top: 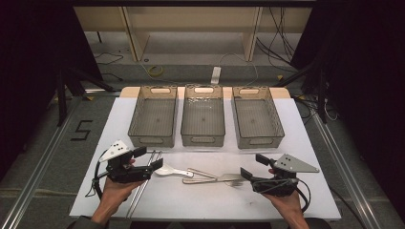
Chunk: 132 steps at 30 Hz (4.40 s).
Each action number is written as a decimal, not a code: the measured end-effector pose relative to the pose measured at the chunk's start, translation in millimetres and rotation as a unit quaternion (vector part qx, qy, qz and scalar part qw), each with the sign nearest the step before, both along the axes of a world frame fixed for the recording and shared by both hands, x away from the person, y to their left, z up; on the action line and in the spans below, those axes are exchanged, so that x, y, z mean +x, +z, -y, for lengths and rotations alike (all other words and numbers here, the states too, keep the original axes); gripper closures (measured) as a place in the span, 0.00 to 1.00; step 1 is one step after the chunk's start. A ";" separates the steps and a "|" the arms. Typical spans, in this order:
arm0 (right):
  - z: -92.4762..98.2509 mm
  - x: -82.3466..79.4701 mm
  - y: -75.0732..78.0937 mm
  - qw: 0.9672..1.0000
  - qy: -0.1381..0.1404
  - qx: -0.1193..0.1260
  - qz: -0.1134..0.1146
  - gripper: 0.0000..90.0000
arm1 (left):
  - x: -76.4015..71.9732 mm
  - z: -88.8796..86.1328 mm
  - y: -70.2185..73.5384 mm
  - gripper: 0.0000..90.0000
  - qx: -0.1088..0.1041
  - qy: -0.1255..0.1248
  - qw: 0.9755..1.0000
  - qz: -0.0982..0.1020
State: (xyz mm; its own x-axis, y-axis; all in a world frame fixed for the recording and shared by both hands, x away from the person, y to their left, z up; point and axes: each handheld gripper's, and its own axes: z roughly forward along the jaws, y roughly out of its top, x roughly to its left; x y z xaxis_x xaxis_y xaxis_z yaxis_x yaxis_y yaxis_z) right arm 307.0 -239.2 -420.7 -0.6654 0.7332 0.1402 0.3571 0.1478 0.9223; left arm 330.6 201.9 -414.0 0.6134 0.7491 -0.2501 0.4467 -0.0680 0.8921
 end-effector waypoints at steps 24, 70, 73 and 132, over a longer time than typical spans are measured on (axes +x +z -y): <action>-0.5 0.3 -0.1 1.000 0.001 0.000 -0.004 0.27 | 7.1 -0.8 4.0 0.19 0.000 0.025 0.999 -0.032; -5.2 1.4 -1.6 1.000 0.020 -0.015 -0.014 0.28 | 36.5 -5.6 -35.7 0.65 0.294 0.032 0.912 -0.284; -5.4 1.6 -1.8 1.000 0.022 -0.014 -0.015 0.28 | 37.0 -4.5 -39.4 0.69 0.293 0.024 0.910 -0.294; -6.4 1.9 -2.2 0.999 0.028 -0.014 -0.020 0.29 | 35.9 -14.0 -28.7 0.95 0.325 0.029 0.904 -0.274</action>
State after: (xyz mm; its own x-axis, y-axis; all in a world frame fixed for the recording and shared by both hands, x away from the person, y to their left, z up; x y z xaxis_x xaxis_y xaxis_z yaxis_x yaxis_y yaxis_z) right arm 308.8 -232.8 -422.9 -0.6990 0.6998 0.1475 0.3849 0.1942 0.9023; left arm 366.5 215.9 -442.6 0.4862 0.8738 -0.0002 0.8295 -0.4615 0.3145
